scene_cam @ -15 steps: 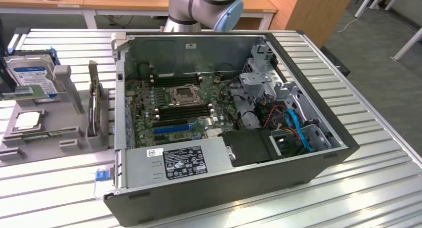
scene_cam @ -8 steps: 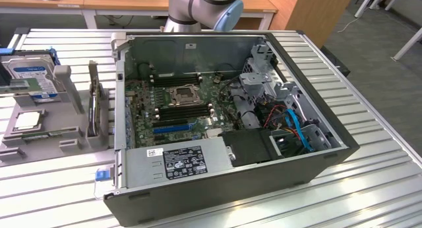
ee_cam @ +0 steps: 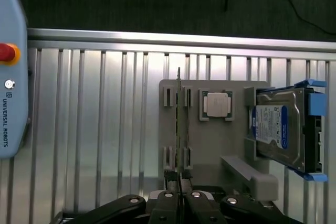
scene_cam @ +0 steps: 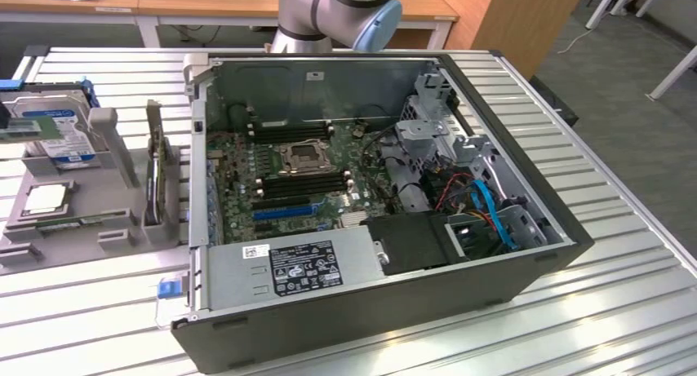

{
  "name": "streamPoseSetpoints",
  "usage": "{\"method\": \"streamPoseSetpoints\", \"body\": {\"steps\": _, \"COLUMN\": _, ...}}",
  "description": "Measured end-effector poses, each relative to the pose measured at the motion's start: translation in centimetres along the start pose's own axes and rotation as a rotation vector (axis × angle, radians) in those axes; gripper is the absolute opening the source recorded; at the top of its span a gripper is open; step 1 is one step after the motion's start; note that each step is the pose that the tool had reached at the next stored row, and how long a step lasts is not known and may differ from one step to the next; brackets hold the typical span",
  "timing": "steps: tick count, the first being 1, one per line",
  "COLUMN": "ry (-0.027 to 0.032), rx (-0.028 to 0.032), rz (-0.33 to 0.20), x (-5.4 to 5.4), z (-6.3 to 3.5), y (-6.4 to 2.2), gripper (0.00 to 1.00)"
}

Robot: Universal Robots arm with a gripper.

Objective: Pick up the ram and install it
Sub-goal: 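Pick up the ram and move it above insertion slot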

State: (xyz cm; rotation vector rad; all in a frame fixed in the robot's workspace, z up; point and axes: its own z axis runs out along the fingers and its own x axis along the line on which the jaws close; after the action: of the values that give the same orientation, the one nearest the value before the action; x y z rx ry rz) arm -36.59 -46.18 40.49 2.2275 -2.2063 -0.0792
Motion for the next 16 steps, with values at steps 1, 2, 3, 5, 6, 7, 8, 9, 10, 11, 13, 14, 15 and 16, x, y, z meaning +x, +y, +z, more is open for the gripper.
{"method": "streamPoseSetpoints", "body": {"steps": 1, "ry": 0.0000, "rx": 0.0000, "rz": 0.000, "x": 0.0, "z": -0.16, "y": 0.01, "gripper": 0.11}}
{"method": "streamPoseSetpoints", "body": {"steps": 2, "ry": 0.0000, "rx": 0.0000, "rz": 0.000, "x": 0.0, "z": -0.33, "y": 0.02, "gripper": 0.11}}
{"method": "streamPoseSetpoints", "body": {"steps": 3, "ry": 0.0000, "rx": 0.0000, "rz": 0.000, "x": 0.0, "z": -0.50, "y": 0.02, "gripper": 0.11}}
{"method": "streamPoseSetpoints", "body": {"steps": 5, "ry": 0.0000, "rx": 0.0000, "rz": 0.000, "x": 0.0, "z": -0.83, "y": 0.04, "gripper": 0.11}}
{"method": "streamPoseSetpoints", "body": {"steps": 6, "ry": 0.0000, "rx": 0.0001, "rz": 0.000, "x": 0.0, "z": -0.98, "y": 0.04, "gripper": 0.11}}
{"method": "streamPoseSetpoints", "body": {"steps": 7, "ry": 0.0000, "rx": 0.0001, "rz": 0.000, "x": 0.0, "z": -1.11, "y": 0.05, "gripper": 0.11}}
{"method": "streamPoseSetpoints", "body": {"steps": 8, "ry": 0.0000, "rx": 0.0000, "rz": 0.000, "x": 0.0, "z": -1.21, "y": 0.05, "gripper": 0.11}}
{"method": "streamPoseSetpoints", "body": {"steps": 9, "ry": -0.0001, "rx": 0.0001, "rz": 0.000, "x": 0.0, "z": -1.23, "y": 0.05, "gripper": 0.11}}
{"method": "streamPoseSetpoints", "body": {"steps": 10, "ry": 0.0000, "rx": 0.0001, "rz": 0.000, "x": 0.0, "z": -1.23, "y": 0.05, "gripper": 0.11}}
{"method": "streamPoseSetpoints", "body": {"steps": 11, "ry": -0.0001, "rx": 0.0001, "rz": 0.000, "x": 0.0, "z": -1.23, "y": 0.05, "gripper": 0.11}}
{"method": "streamPoseSetpoints", "body": {"steps": 13, "ry": 0.0000, "rx": 0.0001, "rz": 0.000, "x": 0.0, "z": -1.24, "y": 0.05, "gripper": 0.11}}
{"method": "streamPoseSetpoints", "body": {"steps": 14, "ry": 0.0001, "rx": 0.0000, "rz": 0.000, "x": 0.0, "z": -1.24, "y": 0.05, "gripper": 0.11}}
{"method": "streamPoseSetpoints", "body": {"steps": 15, "ry": 0.0000, "rx": 0.0000, "rz": 0.000, "x": 0.0, "z": -1.24, "y": 0.05, "gripper": 0.11}}
{"method": "streamPoseSetpoints", "body": {"steps": 16, "ry": 0.0002, "rx": -0.0002, "rz": 0.000, "x": 0.0, "z": -1.26, "y": -0.01, "gripper": 0.11}}
